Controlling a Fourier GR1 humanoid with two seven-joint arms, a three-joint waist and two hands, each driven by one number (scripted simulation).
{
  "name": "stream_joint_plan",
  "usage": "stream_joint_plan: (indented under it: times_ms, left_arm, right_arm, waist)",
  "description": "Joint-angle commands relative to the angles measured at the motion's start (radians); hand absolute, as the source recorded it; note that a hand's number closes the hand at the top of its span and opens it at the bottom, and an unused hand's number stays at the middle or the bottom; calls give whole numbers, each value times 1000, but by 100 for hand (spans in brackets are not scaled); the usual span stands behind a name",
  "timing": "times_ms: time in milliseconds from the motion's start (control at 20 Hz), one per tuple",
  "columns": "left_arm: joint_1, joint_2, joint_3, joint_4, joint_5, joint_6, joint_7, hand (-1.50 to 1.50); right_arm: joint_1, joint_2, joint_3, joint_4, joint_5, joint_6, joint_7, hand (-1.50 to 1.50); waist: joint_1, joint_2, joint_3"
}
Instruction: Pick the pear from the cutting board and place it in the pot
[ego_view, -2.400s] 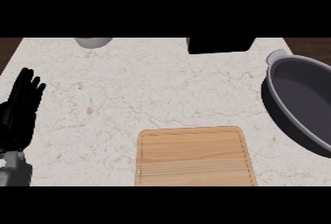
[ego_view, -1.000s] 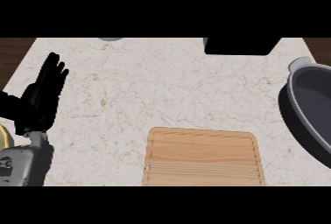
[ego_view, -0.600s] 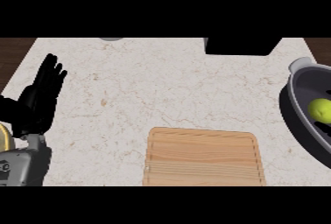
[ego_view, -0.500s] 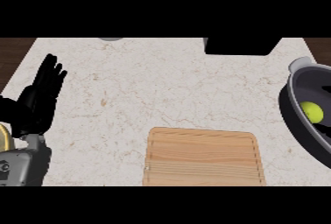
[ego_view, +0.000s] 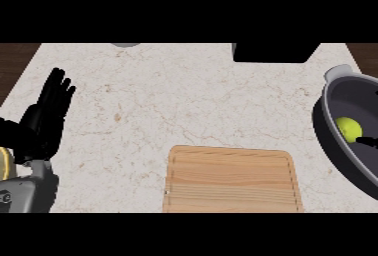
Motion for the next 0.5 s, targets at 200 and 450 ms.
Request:
stream_joint_plan:
  times_ms: [200, 450]
  left_arm:
    - [-14, -4, -7, -20, -12, 9, 31, 0]
    - [21, -13, -11, -58, -10, 8, 27, 0]
  right_arm:
    - [-72, -176, -135, 218, -146, 266, 0, -150]
    - [-49, -277, -154, 305, -154, 339, -59, -150]
  waist:
    - [-6, 0, 0]
    - [13, 5, 3]
